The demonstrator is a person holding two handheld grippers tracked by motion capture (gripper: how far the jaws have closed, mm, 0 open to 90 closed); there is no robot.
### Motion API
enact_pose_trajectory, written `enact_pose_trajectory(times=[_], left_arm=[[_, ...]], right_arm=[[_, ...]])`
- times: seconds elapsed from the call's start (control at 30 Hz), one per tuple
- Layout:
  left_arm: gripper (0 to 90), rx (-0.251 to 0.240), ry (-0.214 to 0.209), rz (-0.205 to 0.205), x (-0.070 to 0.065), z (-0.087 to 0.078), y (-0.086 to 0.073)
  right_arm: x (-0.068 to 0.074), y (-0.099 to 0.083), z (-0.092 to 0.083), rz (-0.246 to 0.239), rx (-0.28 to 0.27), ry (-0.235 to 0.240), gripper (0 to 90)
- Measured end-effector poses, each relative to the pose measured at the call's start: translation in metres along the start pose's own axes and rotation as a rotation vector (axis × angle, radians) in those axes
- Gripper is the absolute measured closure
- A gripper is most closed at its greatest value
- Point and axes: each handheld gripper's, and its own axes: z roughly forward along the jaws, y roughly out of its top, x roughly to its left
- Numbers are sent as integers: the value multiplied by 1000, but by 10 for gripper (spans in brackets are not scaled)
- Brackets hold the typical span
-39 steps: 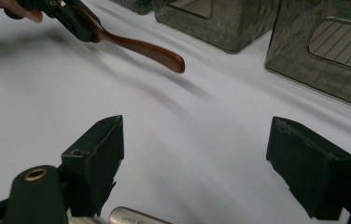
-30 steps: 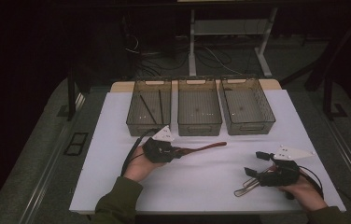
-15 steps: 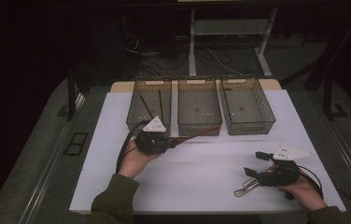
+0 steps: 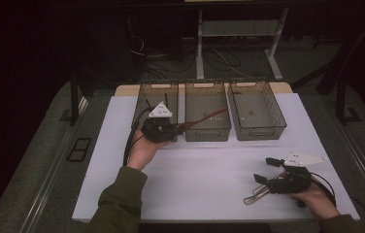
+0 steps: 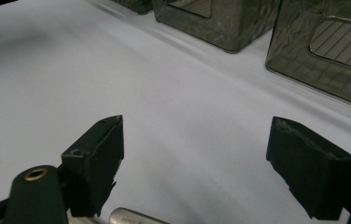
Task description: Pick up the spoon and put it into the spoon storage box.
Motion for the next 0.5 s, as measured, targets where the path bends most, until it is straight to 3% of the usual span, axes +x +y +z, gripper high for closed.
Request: enact_pose_trajectory(times=[0.17,0.5], left_arm=[[783,11,42,-1,7,11,17],[782,54,120,-73,21,46,35]], right_arm=[[0,0,-1,2,-2,1,183],[0,0,-1,6,-4,2,183]])
